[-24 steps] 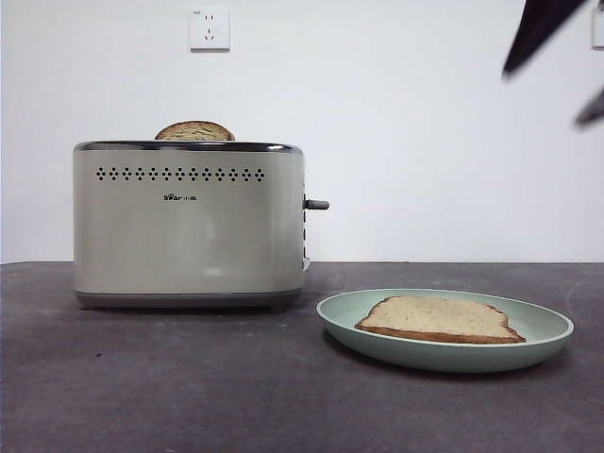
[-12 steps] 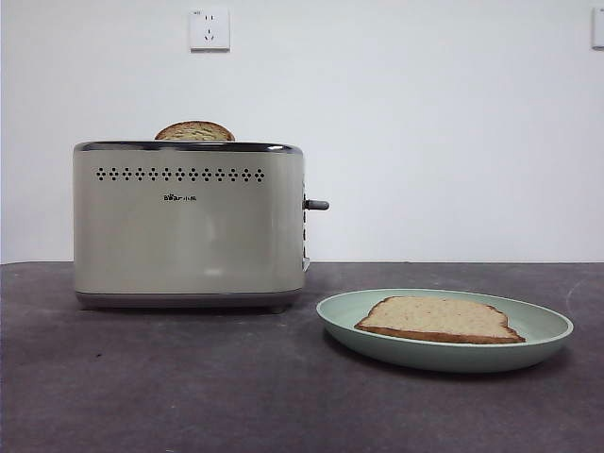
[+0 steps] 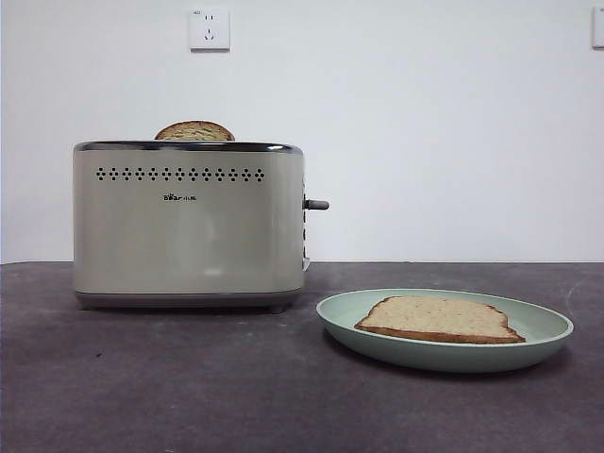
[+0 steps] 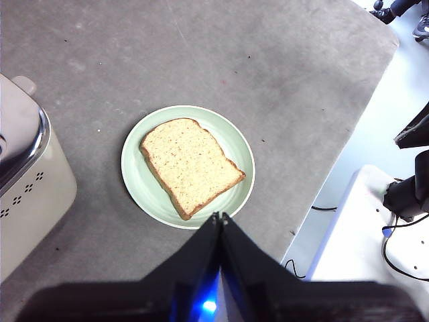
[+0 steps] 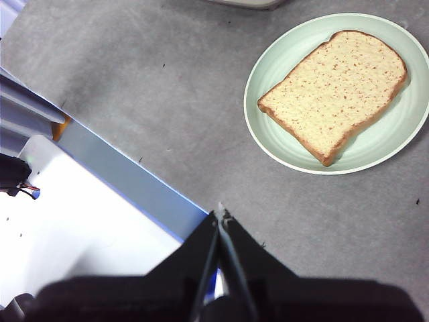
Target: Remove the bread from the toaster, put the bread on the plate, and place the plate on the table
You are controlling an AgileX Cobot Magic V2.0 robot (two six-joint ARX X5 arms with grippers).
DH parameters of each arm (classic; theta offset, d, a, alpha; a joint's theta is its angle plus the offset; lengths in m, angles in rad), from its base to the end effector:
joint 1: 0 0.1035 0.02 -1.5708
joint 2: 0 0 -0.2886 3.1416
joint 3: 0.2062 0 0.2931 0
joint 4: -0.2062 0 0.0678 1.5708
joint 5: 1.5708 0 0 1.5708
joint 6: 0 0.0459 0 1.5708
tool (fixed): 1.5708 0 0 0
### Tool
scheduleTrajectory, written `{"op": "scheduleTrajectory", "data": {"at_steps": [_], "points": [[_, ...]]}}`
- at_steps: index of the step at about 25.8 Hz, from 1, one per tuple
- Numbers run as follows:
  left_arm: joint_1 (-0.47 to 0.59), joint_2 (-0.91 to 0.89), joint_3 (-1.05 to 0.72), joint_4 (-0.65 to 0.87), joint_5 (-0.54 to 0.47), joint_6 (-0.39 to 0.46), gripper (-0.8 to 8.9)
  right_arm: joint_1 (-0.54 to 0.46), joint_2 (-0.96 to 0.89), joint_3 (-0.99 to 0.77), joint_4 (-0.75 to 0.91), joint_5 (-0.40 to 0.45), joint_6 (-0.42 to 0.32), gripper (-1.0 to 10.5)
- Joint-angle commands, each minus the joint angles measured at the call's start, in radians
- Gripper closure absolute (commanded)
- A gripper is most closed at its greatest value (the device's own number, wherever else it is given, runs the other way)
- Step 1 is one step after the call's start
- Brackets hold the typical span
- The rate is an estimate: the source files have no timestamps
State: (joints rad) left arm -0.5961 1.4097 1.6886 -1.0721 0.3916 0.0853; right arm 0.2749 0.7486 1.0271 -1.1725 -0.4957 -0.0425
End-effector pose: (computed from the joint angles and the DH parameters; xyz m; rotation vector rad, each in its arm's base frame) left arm 0.2470 -0.1887 0.4465 0.1582 0.7807 -0.9687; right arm 0.1246 0.0578 0.3522 0.0632 0.8939 0.7365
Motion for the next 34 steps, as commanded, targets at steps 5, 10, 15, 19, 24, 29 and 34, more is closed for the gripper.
{"op": "scheduleTrajectory", "data": {"at_steps": [5,10,15,19,24,29,34], "points": [[0.002,-0.002,-0.004,0.006,0.001,-0.003,8.22,0.001,-0.003,-0.003,0.004,0.004,-0.011,9.5],[0.002,-0.002,-0.004,0.006,0.001,-0.003,8.22,0.001,-0.003,-0.003,0.004,0.004,-0.011,9.5],[0.002,-0.002,-0.004,0.006,0.001,-0.003,8.22,0.001,-0.003,-0.003,0.004,0.004,-0.011,9.5],[0.002,-0.002,-0.004,0.006,0.001,-0.003,8.22,0.001,-0.003,-0.003,0.004,0.004,-0.011,9.5],[0.002,-0.002,-0.004,0.006,-0.002,-0.002,8.21,0.001,-0.003,-0.003,0.004,0.004,-0.011,9.5],[0.003,-0.002,-0.004,0.013,-0.009,-0.004,8.17,0.001,-0.003,-0.003,0.004,0.004,-0.011,9.5],[0.019,-0.002,-0.004,0.117,-0.055,0.048,8.17,0.001,-0.003,-0.003,0.004,0.004,-0.011,9.5]]}}
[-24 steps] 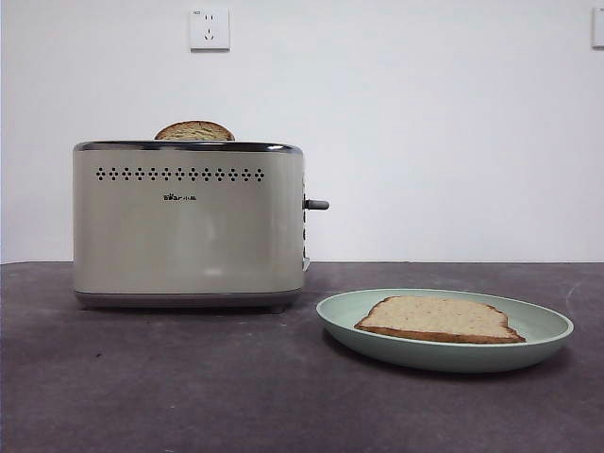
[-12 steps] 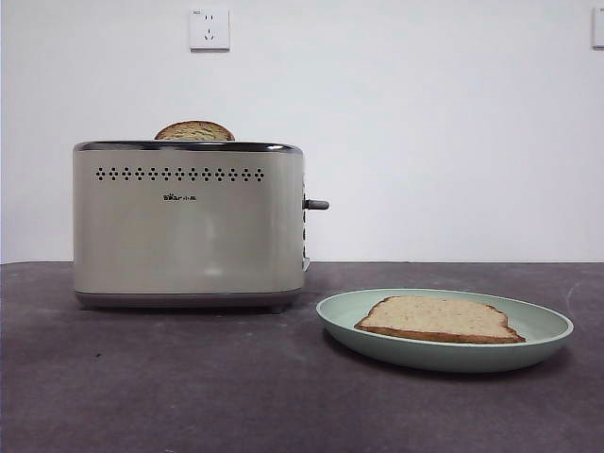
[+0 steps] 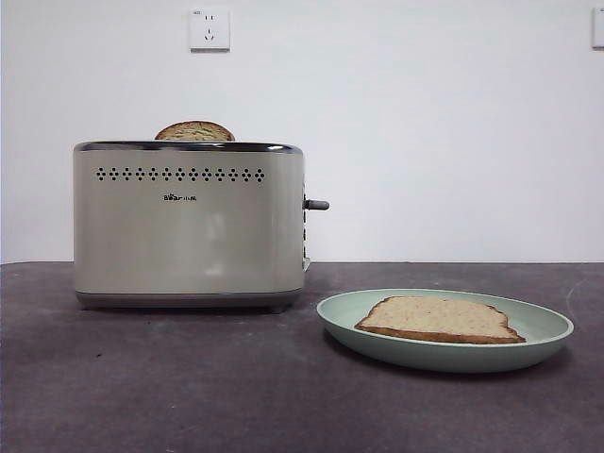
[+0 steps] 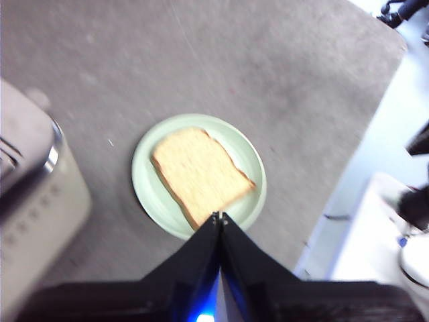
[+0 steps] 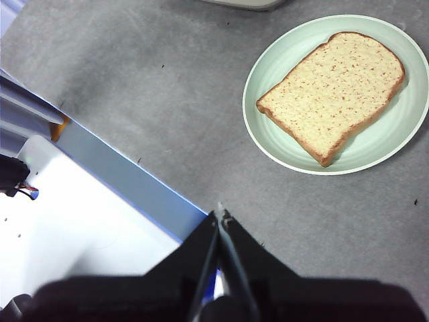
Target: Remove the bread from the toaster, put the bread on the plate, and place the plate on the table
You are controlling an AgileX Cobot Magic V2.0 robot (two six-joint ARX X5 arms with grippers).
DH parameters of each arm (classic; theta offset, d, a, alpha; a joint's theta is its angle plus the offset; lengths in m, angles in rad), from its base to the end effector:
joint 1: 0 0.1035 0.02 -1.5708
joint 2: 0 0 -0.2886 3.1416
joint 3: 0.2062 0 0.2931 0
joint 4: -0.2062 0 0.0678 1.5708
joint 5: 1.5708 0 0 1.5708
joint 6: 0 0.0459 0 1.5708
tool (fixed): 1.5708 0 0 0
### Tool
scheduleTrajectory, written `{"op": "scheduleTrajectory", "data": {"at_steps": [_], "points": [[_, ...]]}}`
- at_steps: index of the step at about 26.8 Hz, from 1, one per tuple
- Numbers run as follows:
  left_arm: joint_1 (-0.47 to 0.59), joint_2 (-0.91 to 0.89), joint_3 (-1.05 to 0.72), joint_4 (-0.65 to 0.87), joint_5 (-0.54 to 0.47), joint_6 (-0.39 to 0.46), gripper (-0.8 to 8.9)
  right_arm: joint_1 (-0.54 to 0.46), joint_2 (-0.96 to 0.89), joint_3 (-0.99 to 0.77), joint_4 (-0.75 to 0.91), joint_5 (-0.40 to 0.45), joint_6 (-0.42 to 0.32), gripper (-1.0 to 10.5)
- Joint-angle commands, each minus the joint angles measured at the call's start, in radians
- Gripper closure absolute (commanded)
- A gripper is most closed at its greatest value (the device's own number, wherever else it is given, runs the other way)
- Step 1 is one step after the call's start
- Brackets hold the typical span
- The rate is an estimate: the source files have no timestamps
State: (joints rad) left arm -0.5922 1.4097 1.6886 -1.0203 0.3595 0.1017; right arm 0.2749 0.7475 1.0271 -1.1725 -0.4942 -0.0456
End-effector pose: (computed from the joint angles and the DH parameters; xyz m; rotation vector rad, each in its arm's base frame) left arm 0.2521 -0.1891 0.4502 0.1788 0.7176 -0.9451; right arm 0.1244 0.0577 0.3523 0.0596 0.8917 0.7366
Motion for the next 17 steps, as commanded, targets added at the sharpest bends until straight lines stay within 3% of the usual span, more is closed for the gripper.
{"op": "scheduleTrajectory", "data": {"at_steps": [1,8,17], "points": [[0.025,-0.002,-0.004,0.108,-0.038,0.043,8.17,0.001,-0.002,-0.003,0.004,0.003,-0.008,9.5],[0.119,-0.055,-0.005,0.406,-0.079,0.219,8.17,0.001,-0.002,-0.003,0.004,0.003,-0.008,9.5],[0.385,-0.254,-0.007,0.388,-0.078,0.267,8.17,0.001,-0.002,-0.003,0.004,0.003,-0.008,9.5]]}}
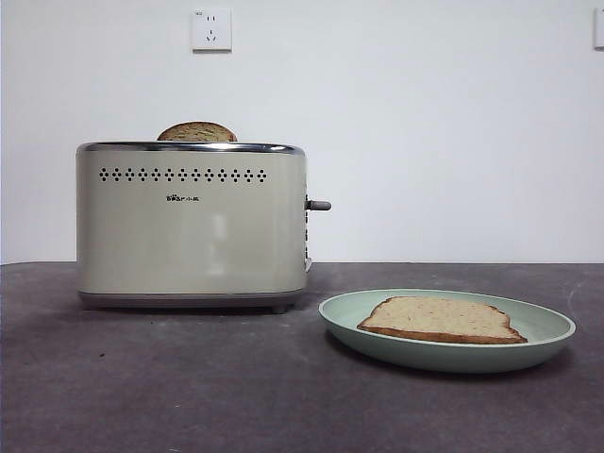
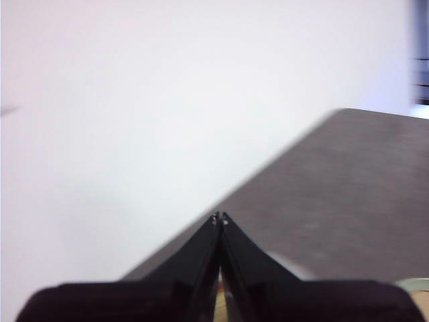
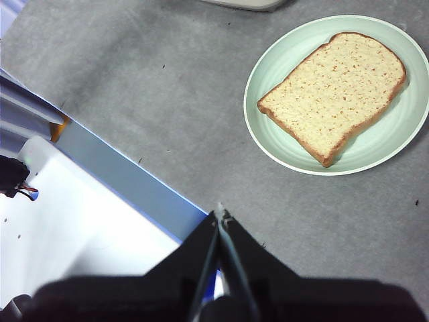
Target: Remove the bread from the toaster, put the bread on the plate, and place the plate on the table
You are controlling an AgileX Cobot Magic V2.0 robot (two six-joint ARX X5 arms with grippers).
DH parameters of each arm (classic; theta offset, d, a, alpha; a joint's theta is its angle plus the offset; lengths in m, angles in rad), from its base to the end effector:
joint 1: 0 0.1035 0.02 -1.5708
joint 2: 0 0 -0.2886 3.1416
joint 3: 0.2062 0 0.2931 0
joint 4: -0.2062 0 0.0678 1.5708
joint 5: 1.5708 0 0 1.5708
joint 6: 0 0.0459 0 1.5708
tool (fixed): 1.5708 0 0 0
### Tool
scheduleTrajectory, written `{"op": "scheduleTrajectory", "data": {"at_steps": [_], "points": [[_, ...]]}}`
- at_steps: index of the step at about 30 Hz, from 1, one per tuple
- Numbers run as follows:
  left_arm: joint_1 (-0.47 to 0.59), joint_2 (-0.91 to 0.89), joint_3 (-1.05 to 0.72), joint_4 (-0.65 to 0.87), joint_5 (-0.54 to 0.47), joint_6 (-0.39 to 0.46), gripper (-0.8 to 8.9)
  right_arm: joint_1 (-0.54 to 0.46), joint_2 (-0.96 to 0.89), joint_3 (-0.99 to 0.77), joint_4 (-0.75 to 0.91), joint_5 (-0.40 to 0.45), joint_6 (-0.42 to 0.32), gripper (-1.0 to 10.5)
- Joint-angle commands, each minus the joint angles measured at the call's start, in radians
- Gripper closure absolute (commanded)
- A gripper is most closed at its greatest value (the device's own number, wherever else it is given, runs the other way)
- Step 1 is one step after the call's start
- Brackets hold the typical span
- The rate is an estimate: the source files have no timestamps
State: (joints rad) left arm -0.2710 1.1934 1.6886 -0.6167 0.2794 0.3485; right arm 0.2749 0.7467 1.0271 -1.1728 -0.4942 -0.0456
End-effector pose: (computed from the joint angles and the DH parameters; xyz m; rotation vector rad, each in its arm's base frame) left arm 0.2362 -0.0788 0.5474 0.3387 0.0260 -0.5655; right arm 0.1242 0.0576 0.3523 0.0596 0.8912 0.7367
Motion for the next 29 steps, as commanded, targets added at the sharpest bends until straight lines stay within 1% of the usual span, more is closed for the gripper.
{"op": "scheduleTrajectory", "data": {"at_steps": [1,3,6,9,14,18,22,29], "points": [[0.098,-0.063,-0.007,-0.029,0.002,0.024,8.17,0.001,-0.001,-0.003,0.005,0.003,-0.008,9.5],[0.156,-0.109,-0.009,-0.049,0.002,0.032,8.17,0.001,-0.001,-0.003,0.005,0.003,-0.008,9.5],[0.223,-0.177,-0.034,-0.049,0.001,0.067,8.17,0.001,-0.001,-0.003,0.005,0.003,-0.008,9.5],[0.277,-0.253,-0.111,0.001,0.001,0.089,8.17,0.001,-0.001,-0.003,0.005,0.003,-0.008,9.5],[0.346,-0.412,-0.367,0.141,0.002,0.089,8.17,0.001,-0.001,-0.003,0.005,0.003,-0.008,9.5],[0.375,-0.528,-0.577,0.194,0.002,0.089,8.17,0.001,-0.001,-0.003,0.005,0.003,-0.008,9.5],[0.392,-0.651,-0.766,0.211,0.003,0.051,8.17,0.001,-0.001,-0.003,0.005,0.003,-0.008,9.5],[0.412,-0.87,-1.107,0.354,-0.019,-0.04,8.17,0.001,-0.001,-0.003,0.005,0.003,-0.008,9.5]]}}
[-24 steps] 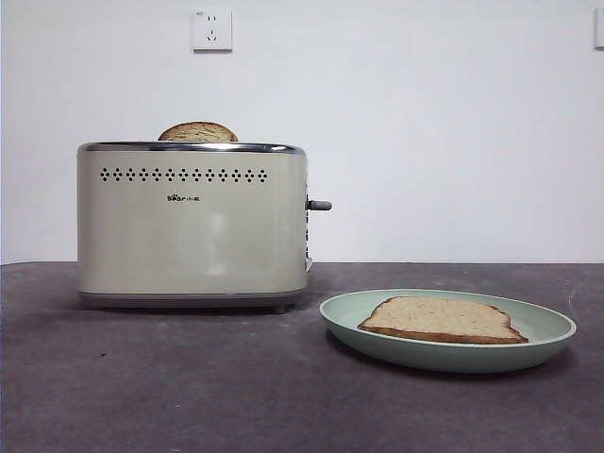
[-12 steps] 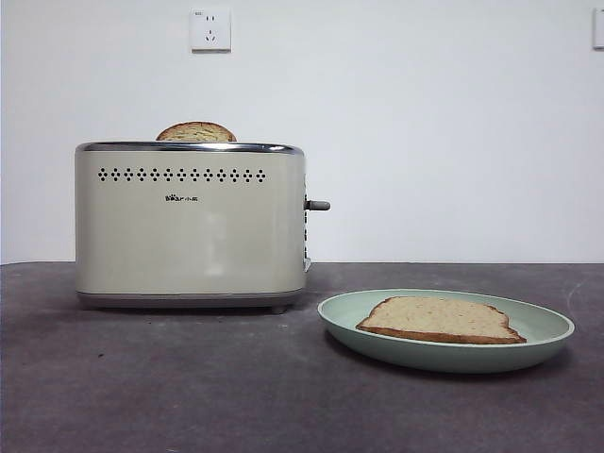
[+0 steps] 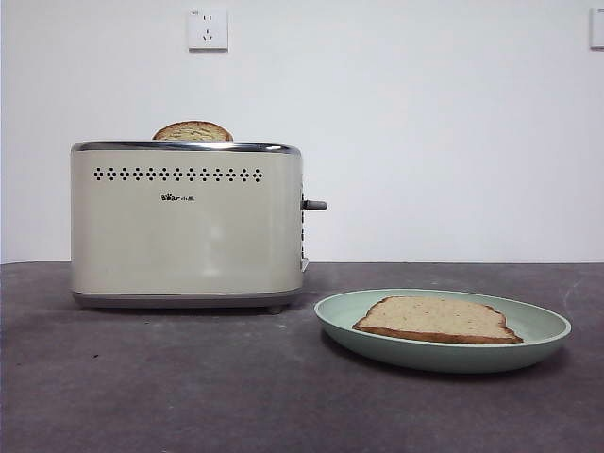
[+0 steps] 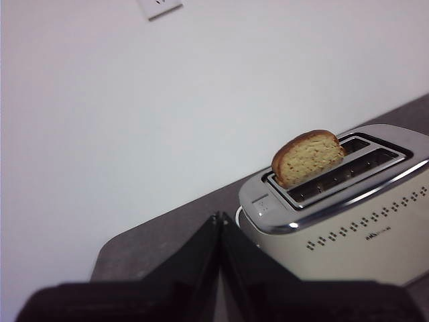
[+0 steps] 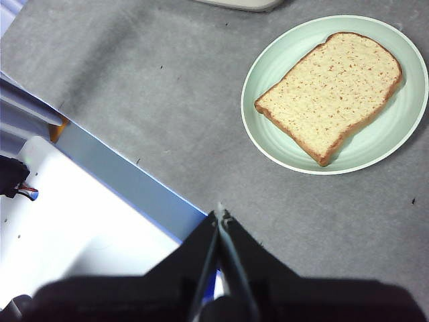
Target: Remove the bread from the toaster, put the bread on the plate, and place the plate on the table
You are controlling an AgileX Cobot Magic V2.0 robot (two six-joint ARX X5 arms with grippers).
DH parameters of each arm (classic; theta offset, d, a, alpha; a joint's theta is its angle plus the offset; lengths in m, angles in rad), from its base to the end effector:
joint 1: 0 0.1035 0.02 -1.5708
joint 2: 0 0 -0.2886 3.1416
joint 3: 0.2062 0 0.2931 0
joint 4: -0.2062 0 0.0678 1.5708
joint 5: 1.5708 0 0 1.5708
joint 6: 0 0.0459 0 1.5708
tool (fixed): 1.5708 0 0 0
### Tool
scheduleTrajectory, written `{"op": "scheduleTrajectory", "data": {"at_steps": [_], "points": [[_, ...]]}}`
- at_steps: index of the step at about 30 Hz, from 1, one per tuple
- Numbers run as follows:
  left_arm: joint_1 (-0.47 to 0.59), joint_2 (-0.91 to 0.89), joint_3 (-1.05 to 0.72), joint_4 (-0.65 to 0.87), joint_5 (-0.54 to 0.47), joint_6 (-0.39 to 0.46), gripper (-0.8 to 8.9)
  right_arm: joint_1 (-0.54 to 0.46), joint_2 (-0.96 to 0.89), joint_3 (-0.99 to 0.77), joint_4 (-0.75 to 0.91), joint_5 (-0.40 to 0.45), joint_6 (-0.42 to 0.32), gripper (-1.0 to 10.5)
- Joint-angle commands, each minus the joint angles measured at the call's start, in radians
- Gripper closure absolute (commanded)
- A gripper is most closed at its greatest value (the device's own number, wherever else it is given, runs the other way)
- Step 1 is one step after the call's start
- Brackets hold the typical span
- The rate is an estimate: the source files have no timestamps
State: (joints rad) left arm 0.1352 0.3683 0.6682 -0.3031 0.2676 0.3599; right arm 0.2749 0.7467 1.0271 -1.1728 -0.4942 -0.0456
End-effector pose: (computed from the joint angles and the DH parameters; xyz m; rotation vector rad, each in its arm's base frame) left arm 0.1197 0.0040 0.3491 0.3587 -0.0207 -0.1315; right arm 0.1242 0.0576 0.3523 0.0596 0.8912 0.7367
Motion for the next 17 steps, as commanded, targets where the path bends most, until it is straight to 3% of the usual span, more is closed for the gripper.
{"op": "scheduleTrajectory", "data": {"at_steps": [1,17], "points": [[0.006,-0.067,-0.125,0.058,-0.007,-0.06,8.17,0.001,-0.001,-0.003,0.005,0.003,-0.008,9.5],[0.006,-0.367,-0.626,0.183,-0.081,-0.211,8.17,0.001,-0.001,-0.003,0.005,0.003,-0.008,9.5]]}}
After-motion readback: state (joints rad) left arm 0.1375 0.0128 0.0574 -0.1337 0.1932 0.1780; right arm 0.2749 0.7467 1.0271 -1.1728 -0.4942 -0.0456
